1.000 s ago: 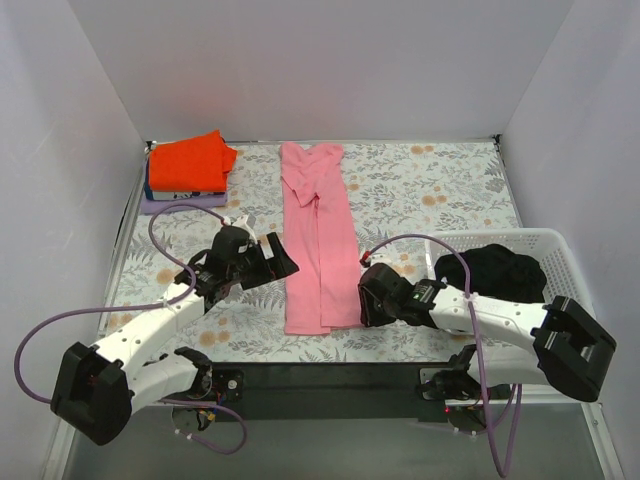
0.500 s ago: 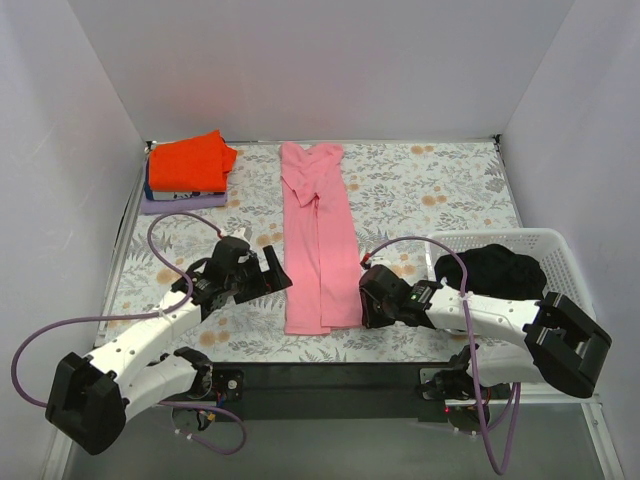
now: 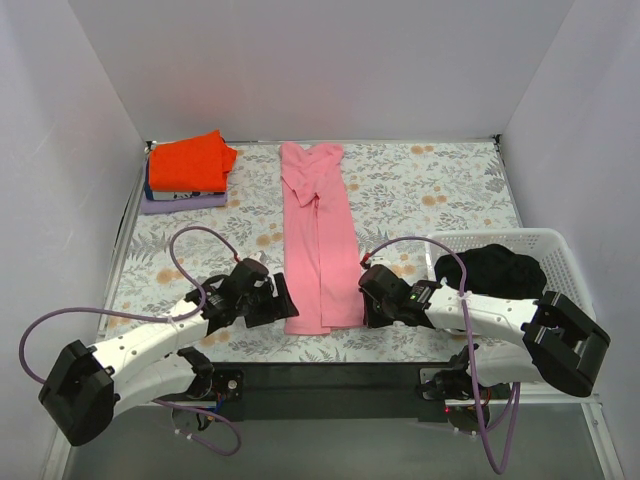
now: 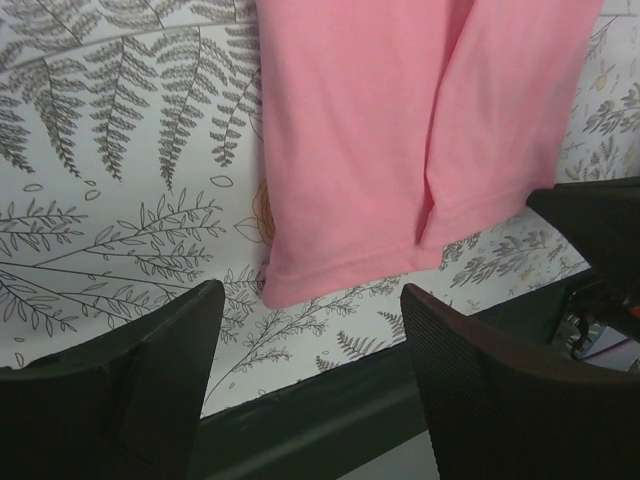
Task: Fold and stack the t-shirts
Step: Fold the tshirt
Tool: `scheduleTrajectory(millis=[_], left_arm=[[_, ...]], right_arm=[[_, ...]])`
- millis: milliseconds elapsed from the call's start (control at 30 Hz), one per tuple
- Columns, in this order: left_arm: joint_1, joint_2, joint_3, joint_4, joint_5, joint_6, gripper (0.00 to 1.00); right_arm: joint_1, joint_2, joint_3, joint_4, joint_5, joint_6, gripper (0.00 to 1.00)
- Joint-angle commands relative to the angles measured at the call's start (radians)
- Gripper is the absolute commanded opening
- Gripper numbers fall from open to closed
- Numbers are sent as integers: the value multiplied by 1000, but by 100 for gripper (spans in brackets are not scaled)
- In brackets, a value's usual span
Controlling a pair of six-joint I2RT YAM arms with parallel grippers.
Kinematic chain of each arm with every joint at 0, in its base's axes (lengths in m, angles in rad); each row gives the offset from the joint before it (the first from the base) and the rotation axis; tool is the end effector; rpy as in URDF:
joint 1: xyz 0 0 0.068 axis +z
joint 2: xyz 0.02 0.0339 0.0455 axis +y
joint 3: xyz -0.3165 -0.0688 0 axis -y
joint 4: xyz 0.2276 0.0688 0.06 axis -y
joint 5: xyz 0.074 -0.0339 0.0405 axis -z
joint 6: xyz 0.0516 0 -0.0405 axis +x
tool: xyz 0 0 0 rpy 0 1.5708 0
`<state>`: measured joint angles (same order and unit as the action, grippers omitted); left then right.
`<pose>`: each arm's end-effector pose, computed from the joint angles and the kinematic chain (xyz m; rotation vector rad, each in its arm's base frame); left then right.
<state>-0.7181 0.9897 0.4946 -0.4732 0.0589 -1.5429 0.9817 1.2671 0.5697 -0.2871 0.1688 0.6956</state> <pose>0.1081 -0.0985 0.2193 -1.1067 2.5941 -0.8281 0.1225 0.1676 0.2113 -0.3042 2.5769 0.4356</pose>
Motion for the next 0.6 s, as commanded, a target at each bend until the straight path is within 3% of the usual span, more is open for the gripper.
scheduleTrajectory(millis=[0,167,367,567], left_arm=[[-40,7,-21,-16,-41,-66,69],[-69,24,-24,-12,-47,-89,60],[-92,86,-25,27,-83,-106,57],[-104,116,-40,42,-85,-131,44]], right_arm=[[-1,15,4,-11,-5,-5,7],[0,6,-2,-11,-3,-5,7],[0,5,-4,-11,-5,-7,7],[-1,-5,-2,-11,-3,-7,7]])
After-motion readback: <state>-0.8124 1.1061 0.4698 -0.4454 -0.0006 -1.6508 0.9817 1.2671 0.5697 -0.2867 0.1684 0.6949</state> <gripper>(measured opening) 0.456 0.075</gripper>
